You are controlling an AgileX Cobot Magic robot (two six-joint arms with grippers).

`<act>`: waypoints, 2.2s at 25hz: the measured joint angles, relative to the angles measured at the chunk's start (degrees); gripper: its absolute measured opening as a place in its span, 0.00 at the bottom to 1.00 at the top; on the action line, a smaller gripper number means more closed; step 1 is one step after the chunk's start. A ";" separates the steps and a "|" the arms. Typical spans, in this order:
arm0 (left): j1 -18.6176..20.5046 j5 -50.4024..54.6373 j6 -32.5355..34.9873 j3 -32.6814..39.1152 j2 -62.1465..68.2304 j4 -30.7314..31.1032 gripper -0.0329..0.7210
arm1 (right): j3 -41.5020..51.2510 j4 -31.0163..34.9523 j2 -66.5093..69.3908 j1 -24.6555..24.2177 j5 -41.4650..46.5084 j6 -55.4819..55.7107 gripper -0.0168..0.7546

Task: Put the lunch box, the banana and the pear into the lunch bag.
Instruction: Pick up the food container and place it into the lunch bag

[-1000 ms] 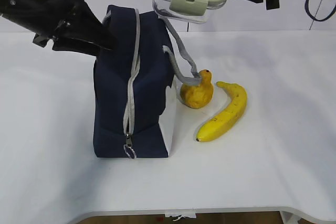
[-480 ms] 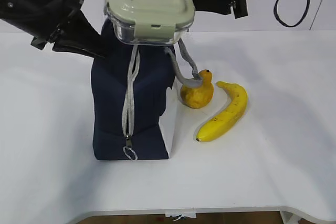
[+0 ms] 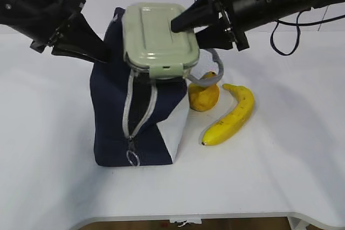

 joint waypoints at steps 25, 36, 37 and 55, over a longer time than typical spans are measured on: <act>-0.72 1.02 10.27 0.00 -1.93 -5.31 0.07 | 0.00 -1.35 2.71 8.80 -13.00 2.32 0.49; -0.72 2.61 10.59 0.00 -1.93 6.10 0.07 | 0.00 1.69 6.51 12.43 -15.13 2.32 0.49; -0.72 3.01 10.59 0.00 -1.93 8.08 0.07 | 0.00 1.69 6.72 12.78 -15.96 2.32 0.49; -0.72 4.55 10.70 -0.14 -1.93 11.04 0.07 | -1.67 1.98 14.80 13.43 -19.09 2.32 0.51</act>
